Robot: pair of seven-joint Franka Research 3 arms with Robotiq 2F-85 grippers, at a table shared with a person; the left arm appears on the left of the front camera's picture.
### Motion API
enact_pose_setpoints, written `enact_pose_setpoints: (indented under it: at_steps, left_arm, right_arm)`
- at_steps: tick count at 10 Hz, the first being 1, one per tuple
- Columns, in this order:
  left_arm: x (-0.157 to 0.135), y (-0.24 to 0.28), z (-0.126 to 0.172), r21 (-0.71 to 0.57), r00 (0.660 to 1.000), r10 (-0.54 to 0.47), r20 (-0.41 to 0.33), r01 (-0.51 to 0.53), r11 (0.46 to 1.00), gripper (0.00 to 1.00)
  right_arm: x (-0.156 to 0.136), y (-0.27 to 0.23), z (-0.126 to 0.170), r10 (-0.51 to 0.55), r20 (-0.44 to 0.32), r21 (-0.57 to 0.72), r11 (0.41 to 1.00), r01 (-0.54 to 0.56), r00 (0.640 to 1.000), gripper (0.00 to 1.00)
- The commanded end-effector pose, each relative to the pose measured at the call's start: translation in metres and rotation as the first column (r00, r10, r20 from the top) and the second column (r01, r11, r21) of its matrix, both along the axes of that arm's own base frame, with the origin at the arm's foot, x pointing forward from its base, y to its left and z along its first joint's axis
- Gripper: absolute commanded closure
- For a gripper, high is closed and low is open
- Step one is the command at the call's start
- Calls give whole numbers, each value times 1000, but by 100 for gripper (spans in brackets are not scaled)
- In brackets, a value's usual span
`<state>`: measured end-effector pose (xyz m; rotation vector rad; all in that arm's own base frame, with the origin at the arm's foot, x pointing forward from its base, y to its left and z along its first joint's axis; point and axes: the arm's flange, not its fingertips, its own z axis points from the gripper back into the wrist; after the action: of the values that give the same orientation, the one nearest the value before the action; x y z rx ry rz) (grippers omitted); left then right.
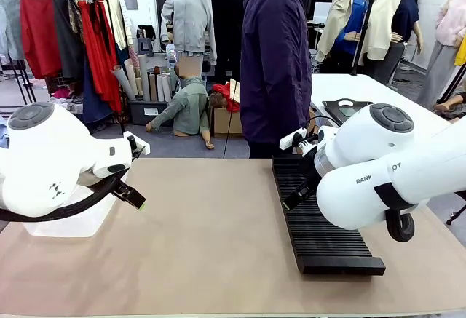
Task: Sort PCBs into racks and boxes based on the side picked up.
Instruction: Pick up the Blank PCB handed by the Human.
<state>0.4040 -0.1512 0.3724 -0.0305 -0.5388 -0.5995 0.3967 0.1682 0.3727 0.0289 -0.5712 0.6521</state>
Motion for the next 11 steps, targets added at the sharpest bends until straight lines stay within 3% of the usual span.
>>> enact_pose_setpoints:
  at_steps: [1, 3, 5, 8, 11]
  left_arm:
    - [4, 8, 30, -13, 998, -19, -53, 19, 1000, 0]
    - [14, 15, 52, -67, 995, -51, -86, 46, 997, 0]
    - [22, 26, 77, -143, 985, -67, -159, 44, 989, 0]
    - [45, 54, 111, -256, 970, -72, -230, 10, 967, 0]
    - [52, 81, 129, -456, 955, -164, -249, 34, 890, 0]
  right_arm:
    - [10, 2, 21, -20, 11, 28, 999, 20, 1000, 0]
    - [22, -5, 51, -38, 19, 41, 998, 38, 999, 0]
    - [31, -8, 72, -57, -68, 45, 997, 60, 996, 0]
    - [48, -31, 117, -46, -279, 172, 980, 97, 959, 0]
    - [47, -62, 147, -62, -364, 314, 931, 185, 929, 0]
